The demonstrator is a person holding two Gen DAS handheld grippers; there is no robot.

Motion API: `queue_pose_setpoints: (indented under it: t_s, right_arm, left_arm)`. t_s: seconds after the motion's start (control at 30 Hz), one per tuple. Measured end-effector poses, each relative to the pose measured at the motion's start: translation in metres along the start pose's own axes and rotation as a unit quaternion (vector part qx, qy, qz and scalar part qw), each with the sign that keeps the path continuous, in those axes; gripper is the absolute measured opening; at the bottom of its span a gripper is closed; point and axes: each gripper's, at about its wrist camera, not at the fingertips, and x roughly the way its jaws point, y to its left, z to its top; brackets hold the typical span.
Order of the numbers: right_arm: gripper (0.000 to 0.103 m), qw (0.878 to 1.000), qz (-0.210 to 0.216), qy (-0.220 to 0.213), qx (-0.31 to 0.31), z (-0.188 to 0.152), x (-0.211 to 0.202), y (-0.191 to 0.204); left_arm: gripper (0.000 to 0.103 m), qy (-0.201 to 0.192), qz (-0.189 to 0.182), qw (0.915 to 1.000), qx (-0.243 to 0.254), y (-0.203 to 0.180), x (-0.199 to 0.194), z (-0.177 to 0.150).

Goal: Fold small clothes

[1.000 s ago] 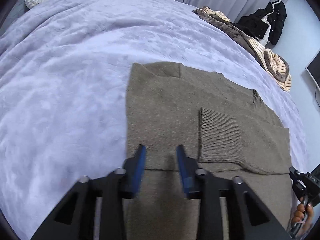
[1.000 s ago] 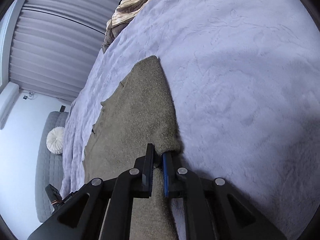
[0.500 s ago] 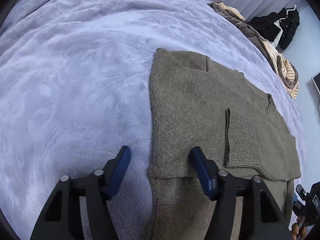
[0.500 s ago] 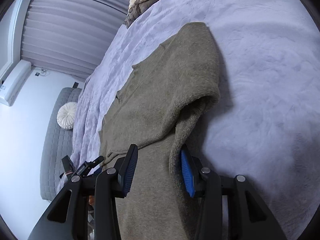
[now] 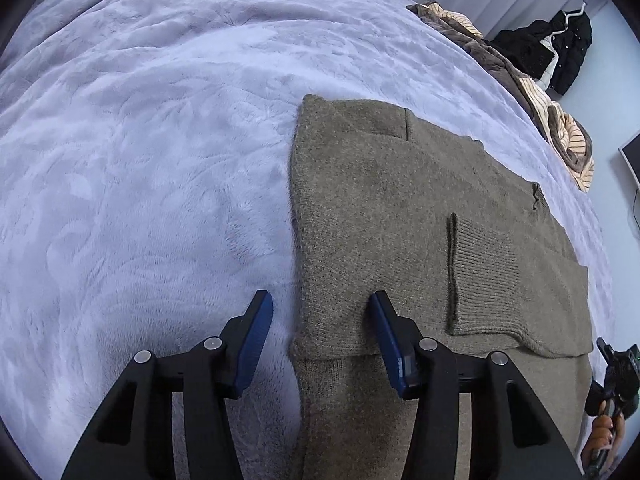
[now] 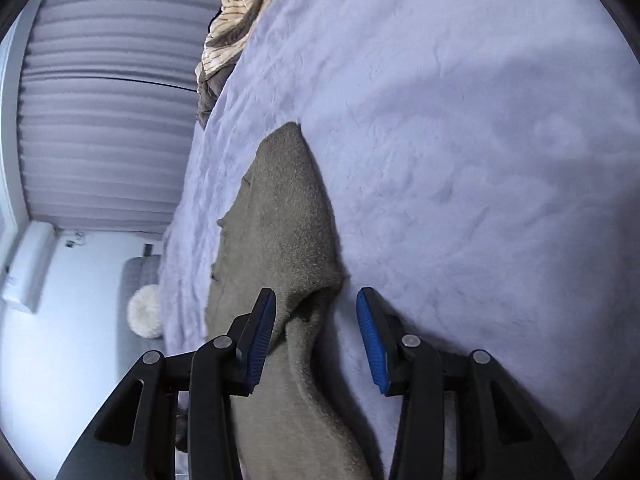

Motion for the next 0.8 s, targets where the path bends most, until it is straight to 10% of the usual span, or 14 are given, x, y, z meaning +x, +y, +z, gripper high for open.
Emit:
queue_pose_setpoints:
  t_s: [0.17, 0.37, 0.5, 0.8]
  right_arm:
    - [0.018, 1.000, 0.006, -0.005, -0.022, 0.011, 0.015, 0.017]
    - [0.016, 0.953, -0.205, -0.026, -0.223, 0.009, 0.017, 0.045]
    - [0.020, 0.974, -0.152, -0.038, -0.162, 0.009, -0.004, 0.027]
    - [0.040, 0.982, -0.122, -0.045, -0.136, 0.005, -0.027, 0.021]
  left_arm:
    - [0.029, -0.007, 0.007, 0.9996, 0.027, -0.011, -0.007, 0.001]
    - [0.029, -0.018, 0.040, 0.9964, 0.072, -0.021, 0.001, -0.006]
    - [0.029, -0.020, 0.032, 0.9977, 0.056, -0.009, -0.009, -0.007]
    - [0.030, -0.025, 0.013, 0.9991, 0.031, -0.011, -0.036, -0.006]
